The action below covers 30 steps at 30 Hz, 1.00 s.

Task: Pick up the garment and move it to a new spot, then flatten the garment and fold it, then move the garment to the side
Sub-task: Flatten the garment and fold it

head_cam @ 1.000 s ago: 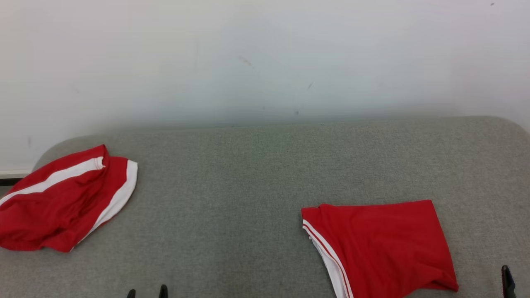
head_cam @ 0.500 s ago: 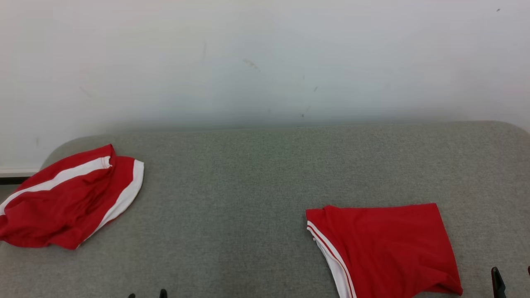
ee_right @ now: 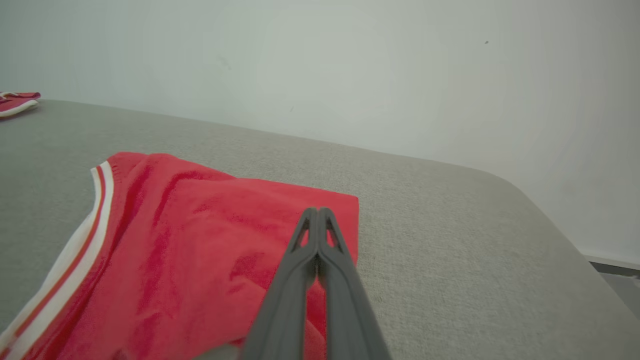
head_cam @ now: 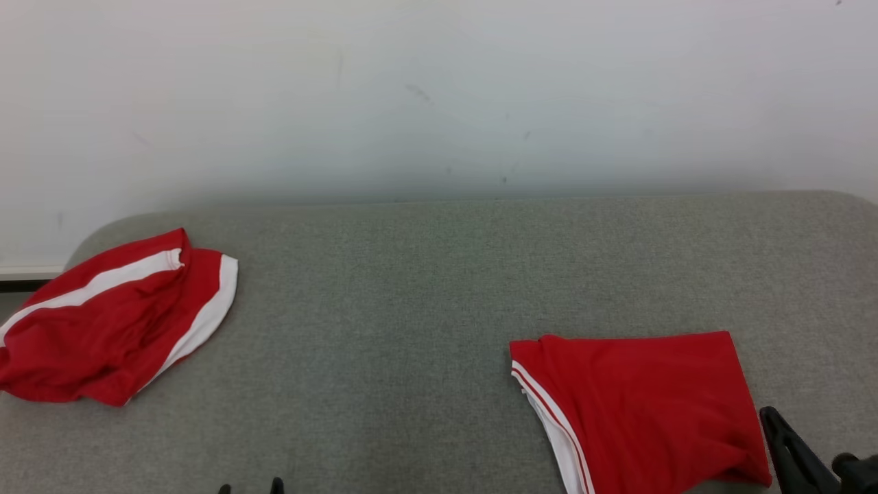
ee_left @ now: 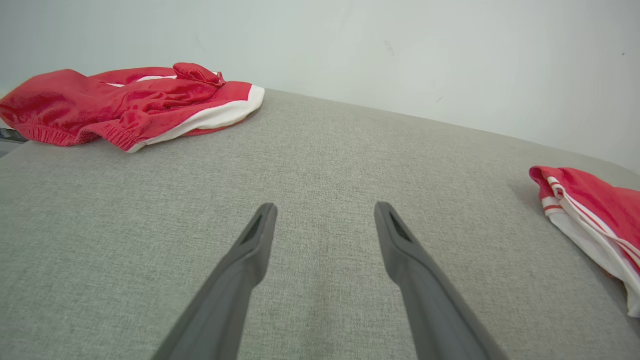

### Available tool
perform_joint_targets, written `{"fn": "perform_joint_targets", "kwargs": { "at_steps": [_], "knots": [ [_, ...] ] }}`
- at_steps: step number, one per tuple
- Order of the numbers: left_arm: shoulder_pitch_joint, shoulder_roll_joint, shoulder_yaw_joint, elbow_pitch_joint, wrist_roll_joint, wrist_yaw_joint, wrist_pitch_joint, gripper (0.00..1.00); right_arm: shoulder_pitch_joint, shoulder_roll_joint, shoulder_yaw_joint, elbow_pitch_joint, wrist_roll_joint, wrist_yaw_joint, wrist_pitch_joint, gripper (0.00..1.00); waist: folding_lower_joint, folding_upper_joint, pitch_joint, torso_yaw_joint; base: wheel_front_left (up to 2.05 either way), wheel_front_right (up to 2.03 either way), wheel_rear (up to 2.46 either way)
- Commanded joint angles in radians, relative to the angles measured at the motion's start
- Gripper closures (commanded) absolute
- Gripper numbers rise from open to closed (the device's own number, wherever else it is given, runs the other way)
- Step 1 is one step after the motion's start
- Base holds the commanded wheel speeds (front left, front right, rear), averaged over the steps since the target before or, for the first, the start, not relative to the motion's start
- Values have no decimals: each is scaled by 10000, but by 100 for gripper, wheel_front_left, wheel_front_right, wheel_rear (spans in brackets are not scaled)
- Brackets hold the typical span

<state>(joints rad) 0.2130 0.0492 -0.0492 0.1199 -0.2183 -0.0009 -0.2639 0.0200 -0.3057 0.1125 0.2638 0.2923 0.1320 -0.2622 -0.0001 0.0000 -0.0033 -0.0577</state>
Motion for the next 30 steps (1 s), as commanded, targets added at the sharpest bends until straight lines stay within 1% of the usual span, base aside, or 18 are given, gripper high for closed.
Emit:
{"fn": "perform_joint_targets", "kwargs": {
  "at_steps": [1,2,6,11,19,26,30],
  "knots": [
    [-68,31,-43,33,28,-46,-3,0,-470,-127,300,456,26,-25,169,100,1,0,40,8,0,0,0],
    [-96,29,-74,49,35,-48,-3,0,-713,-106,581,762,26,-25,272,100,1,0,62,20,0,0,0],
    [-157,31,-171,109,56,-78,-3,0,-1496,92,1099,2031,-3,-25,507,100,1,0,159,125,0,0,0],
    [-143,31,-163,165,6,-41,-3,0,-1662,307,1541,3119,257,-25,547,100,1,0,220,295,0,0,0],
    [-112,29,-67,171,-44,-46,-3,0,-1352,335,1972,3940,669,-25,492,100,1,0,309,198,0,0,0],
    [-219,31,-122,143,-55,5,-3,0,-1204,534,2105,4393,877,-25,354,100,1,0,326,48,0,0,0],
    [-64,31,-75,147,-65,11,-3,0,-1192,568,2047,4418,951,-25,213,100,1,0,243,-84,0,0,0]
  ]
}}
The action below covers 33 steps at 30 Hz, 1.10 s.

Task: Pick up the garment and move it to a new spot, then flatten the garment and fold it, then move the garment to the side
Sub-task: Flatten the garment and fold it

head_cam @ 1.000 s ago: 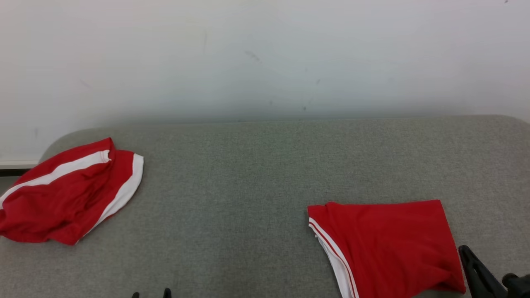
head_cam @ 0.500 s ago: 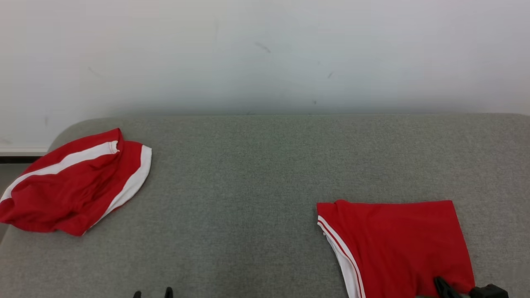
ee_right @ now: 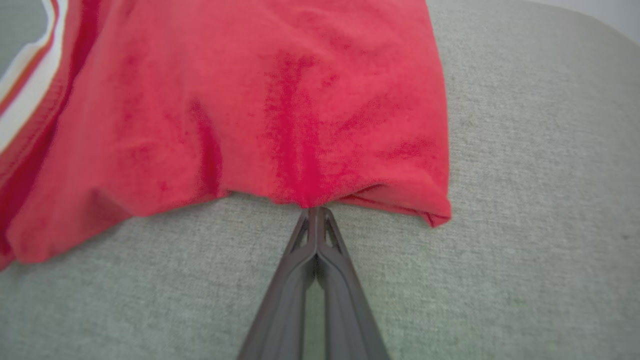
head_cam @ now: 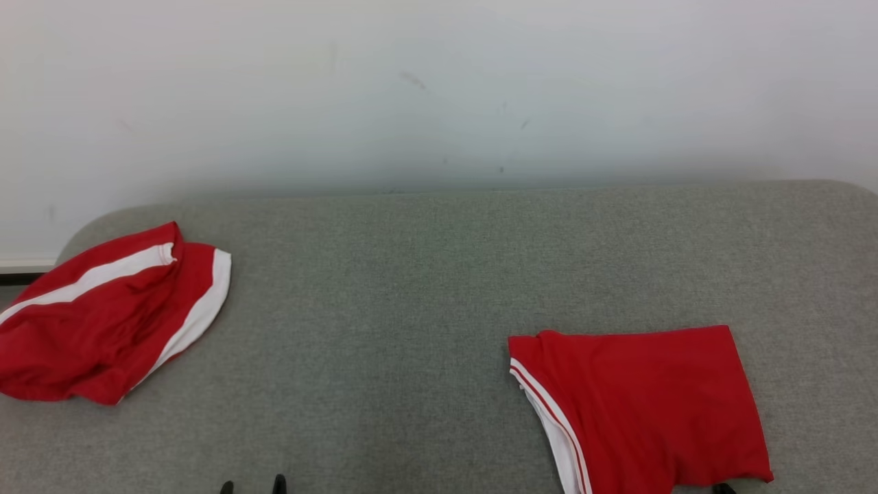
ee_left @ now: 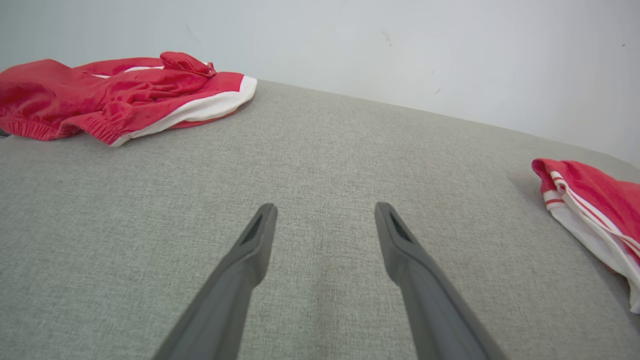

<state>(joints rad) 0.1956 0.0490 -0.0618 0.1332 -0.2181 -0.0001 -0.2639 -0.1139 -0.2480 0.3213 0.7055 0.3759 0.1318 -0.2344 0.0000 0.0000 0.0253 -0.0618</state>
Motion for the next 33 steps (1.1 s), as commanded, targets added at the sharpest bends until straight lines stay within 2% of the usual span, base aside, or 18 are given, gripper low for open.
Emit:
{"fn": "perform_joint_targets", "kwargs": {
  "at_steps": [1,5,9,10,11,18,21,25,33],
  "knots": [
    [136,33,48,26,-69,1,-3,0,184,-41,-118,-60,132,-23,-128,100,0,0,-77,-65,0,0,0],
    [132,33,72,-49,-121,10,-3,0,545,-215,-517,-594,143,-23,-237,100,0,0,-183,-113,0,0,0],
    [245,33,162,-103,-140,12,-3,0,1167,-351,-1200,-1563,-56,-23,-304,53,0,0,-311,-222,0,0,0],
    [263,33,186,-125,-131,9,-3,0,1325,-372,-1407,-1910,-152,-23,-302,13,0,0,-333,-245,0,0,0],
    [277,33,207,-148,-106,-3,-3,0,1488,-387,-1669,-2267,-235,-23,-305,0,0,0,-351,-267,0,0,0],
    [366,33,251,-181,35,-73,-3,0,2638,191,-3644,-5122,-1011,-23,-304,0,0,0,-571,-310,0,0,0],
    [385,33,256,-188,57,-111,-3,0,2986,537,-4019,-6039,-1186,-23,-305,0,0,0,-641,-310,0,0,0],
    [444,33,254,-260,35,-101,-3,0,3341,728,-3938,-6358,-1182,-23,-306,0,0,0,-703,-282,0,0,0],
    [476,33,323,-331,57,-81,-3,0,3349,668,-3774,-6032,-937,-23,-305,0,0,0,-692,-183,0,0,0]
  ]
}}
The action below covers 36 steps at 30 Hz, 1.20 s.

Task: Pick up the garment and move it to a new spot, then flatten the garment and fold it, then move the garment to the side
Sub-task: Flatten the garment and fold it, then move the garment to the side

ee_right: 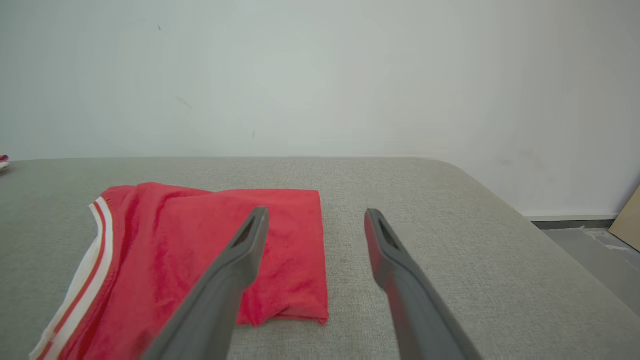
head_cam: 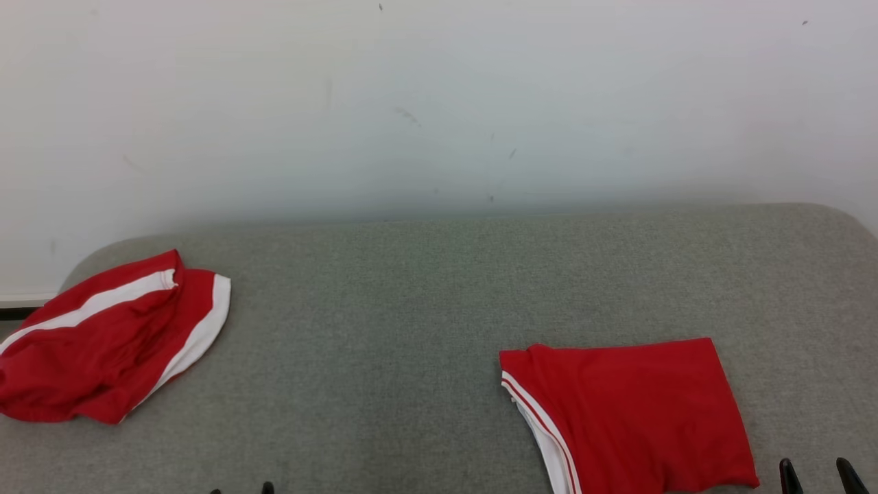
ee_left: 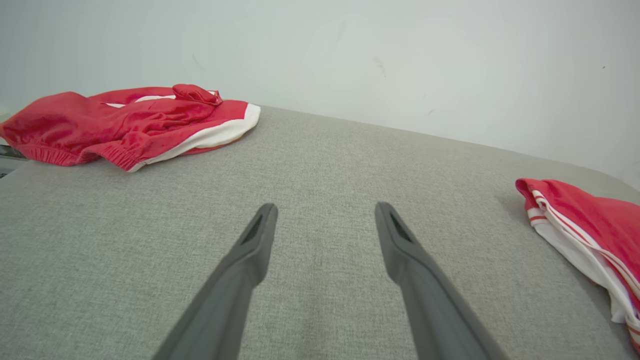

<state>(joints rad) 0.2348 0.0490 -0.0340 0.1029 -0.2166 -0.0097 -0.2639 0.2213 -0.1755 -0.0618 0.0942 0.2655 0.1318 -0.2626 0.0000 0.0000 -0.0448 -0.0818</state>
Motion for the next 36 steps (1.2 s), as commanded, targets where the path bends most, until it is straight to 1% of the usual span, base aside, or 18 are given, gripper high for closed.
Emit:
{"fn": "perform_joint_targets", "kwargs": {
  "at_steps": [1,3,5,6,8,9,12,14,18,19,22,23,29,32,36],
  "knots": [
    [72,33,56,-35,37,30,-3,0,-62,-24,29,140,280,-23,-24,0,0,0,19,22,0,0,0],
    [49,33,67,-55,21,54,-3,0,-137,-61,127,370,645,-23,-24,0,0,0,49,23,0,0,0],
    [29,33,75,-76,6,62,-3,0,-343,-302,320,639,1157,-23,-24,0,0,0,110,4,0,0,0],
    [29,33,75,-76,6,62,-3,0,-343,-302,320,639,1157,-23,-24,0,0,0,110,4,0,0,0],
    [-6,31,52,-77,43,33,-3,0,-605,-800,845,1006,1879,-23,215,0,0,0,205,-28,0,0,0],
    [-40,31,31,-74,71,9,-3,0,-811,-1045,985,1120,2352,-23,492,0,0,0,258,-41,0,0,0],
    [-197,33,16,-57,157,-54,-3,0,-1310,-1975,1528,1301,3713,-23,1883,0,0,0,448,-38,0,0,0],
    [-313,31,-68,3,205,-81,-3,0,-1684,-2527,1636,1460,4538,-23,2744,0,0,0,558,19,0,0,0],
    [-622,33,-211,51,296,-156,-3,0,-2491,-3178,2094,1564,6179,-23,4220,0,0,0,1025,177,0,0,0],
    [-675,33,-240,101,360,-174,-3,0,-2706,-3349,2246,1657,6402,-23,4480,0,0,0,1167,207,0,0,0],
    [-960,34,-269,224,619,-311,-3,0,-3409,-3461,2689,2139,7090,-23,5031,0,0,0,1573,335,0,0,0],
    [-1036,34,-270,243,687,-343,-3,0,-3655,-3529,2786,2325,7211,-23,5117,0,0,0,1727,400,0,0,0],
    [-1399,33,-123,344,991,-548,-3,0,-4768,-3465,3404,3514,8028,-23,5502,0,0,0,2372,747,0,0,0],
    [-1516,31,-70,366,1104,-628,-3,0,-5182,-3403,3703,3868,8401,-23,5573,0,0,0,2578,870,0,0,0],
    [-1573,33,-63,399,1115,-680,-3,0,-5485,-3230,4299,4013,8845,-22,5593,0,0,0,2634,951,0,0,0]
  ]
}}
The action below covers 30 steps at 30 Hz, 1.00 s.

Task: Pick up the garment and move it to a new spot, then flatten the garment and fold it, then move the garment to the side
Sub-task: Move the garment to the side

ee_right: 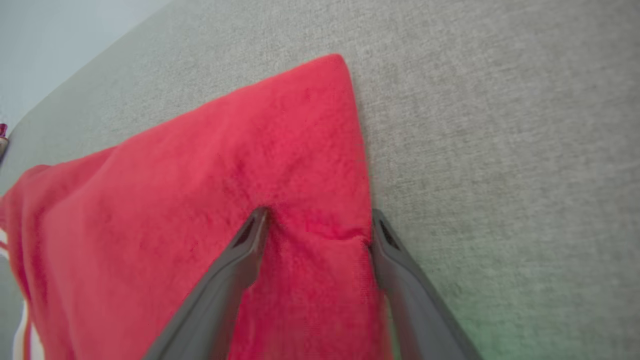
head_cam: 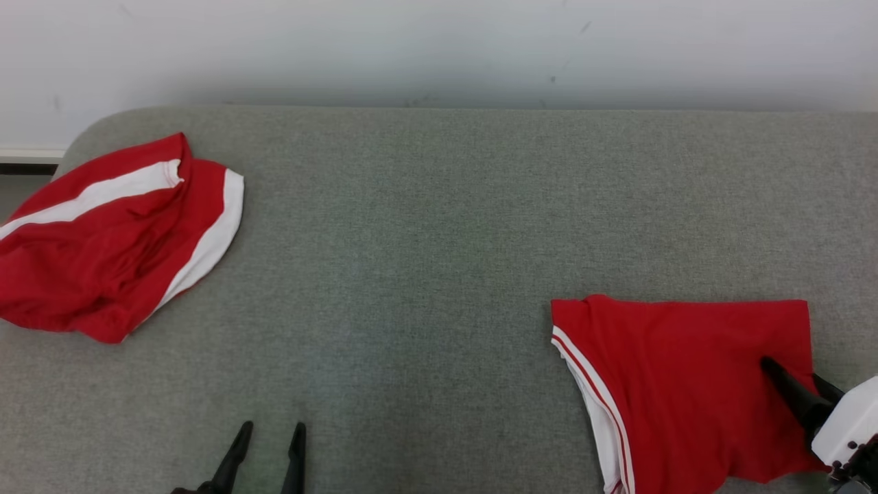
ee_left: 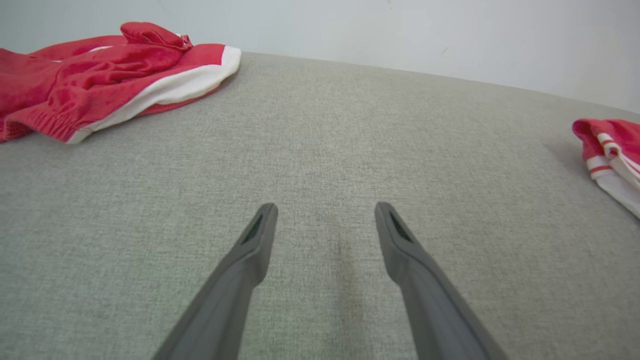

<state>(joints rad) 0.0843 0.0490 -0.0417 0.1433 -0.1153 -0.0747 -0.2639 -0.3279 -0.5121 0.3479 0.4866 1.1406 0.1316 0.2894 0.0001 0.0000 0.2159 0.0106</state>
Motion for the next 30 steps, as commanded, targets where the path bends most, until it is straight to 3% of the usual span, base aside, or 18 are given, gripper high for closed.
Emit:
{"fn": "perform_joint_targets", "kwargs": {
  "at_steps": [1,5,6,7,8,18,24,30],
  "knots": [
    [-89,33,-9,-4,88,-14,-3,0,-72,152,365,104,151,-20,40,0,-1,0,45,35,0,0,0],
    [-188,35,-165,44,0,28,-3,0,-285,338,933,89,492,-7,37,0,-1,0,34,50,0,0,0],
    [-221,33,-184,48,-32,44,-3,0,-335,341,1073,41,587,-7,29,57,-1,0,32,49,0,0,0],
    [-238,33,-211,49,-63,58,-3,0,-387,331,1209,-46,682,-7,-4,93,-1,0,26,43,0,0,0],
    [-249,33,-237,50,-83,79,-3,0,-437,296,1330,-131,760,-7,-67,100,-1,0,23,32,0,0,0],
    [-448,33,-303,-264,-181,95,-3,0,-1577,-715,2047,-108,193,-12,-1571,100,-1,0,321,-637,0,0,0],
    [-957,108,-303,-581,251,-112,-3,0,-3047,-1131,1838,1141,-685,-12,-2673,100,-1,0,1213,-1323,0,0,0],
    [-1776,253,-524,-962,484,-310,-3,0,-4489,-1547,1292,3053,-1623,-14,-3796,100,-1,0,2029,-1325,0,0,0]
  ]
}}
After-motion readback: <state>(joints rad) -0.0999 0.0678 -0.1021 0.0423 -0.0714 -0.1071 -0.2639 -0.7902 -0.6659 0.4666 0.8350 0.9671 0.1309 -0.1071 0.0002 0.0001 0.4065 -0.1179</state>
